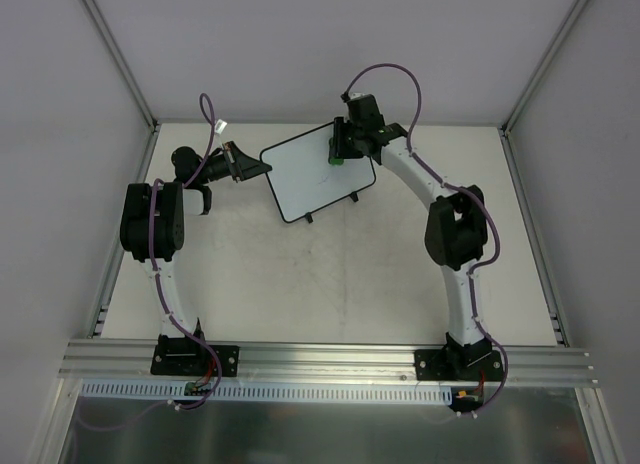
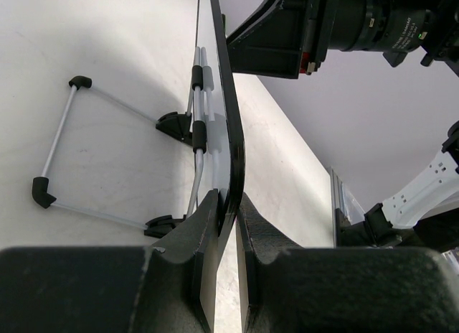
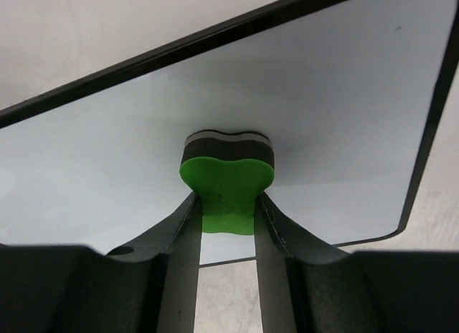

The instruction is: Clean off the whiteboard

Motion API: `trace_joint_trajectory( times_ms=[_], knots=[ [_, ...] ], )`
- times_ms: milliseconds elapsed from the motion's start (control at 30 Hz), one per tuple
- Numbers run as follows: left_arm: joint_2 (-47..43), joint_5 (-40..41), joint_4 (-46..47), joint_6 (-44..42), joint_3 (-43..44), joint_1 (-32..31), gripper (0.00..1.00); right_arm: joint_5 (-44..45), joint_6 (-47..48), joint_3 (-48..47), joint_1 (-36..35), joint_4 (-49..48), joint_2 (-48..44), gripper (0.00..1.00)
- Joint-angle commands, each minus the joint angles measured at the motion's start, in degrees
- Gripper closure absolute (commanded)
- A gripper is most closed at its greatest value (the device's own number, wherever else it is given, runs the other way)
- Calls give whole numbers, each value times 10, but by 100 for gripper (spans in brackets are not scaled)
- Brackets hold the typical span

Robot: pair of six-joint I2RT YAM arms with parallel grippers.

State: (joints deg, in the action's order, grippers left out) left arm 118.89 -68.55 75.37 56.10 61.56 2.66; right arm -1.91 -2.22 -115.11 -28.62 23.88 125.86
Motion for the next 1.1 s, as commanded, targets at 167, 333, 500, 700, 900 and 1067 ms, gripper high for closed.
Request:
trace_joint_trajectory(
  times_ms=[167,333,500,700,900,1067],
  knots=[
    [-33,-60,210,9,-1,-5,100,37,37,8,10,-20,-1,100],
    [-28,-60,210,10,1,-5,100,44,43,46,-12,-27,-8,100],
    [-28,-59,210,10,2,-5,100,64,39,133,-52,-77,-33,100],
    [-28,-59,210,10,2,-5,100,80,25,179,-107,-128,-42,100],
    [-28,-60,210,10,1,-5,100,68,24,165,-142,-132,-30,100],
    [-29,-60,210,11,1,-5,100,89,25,166,-146,-131,-36,100]
  ],
)
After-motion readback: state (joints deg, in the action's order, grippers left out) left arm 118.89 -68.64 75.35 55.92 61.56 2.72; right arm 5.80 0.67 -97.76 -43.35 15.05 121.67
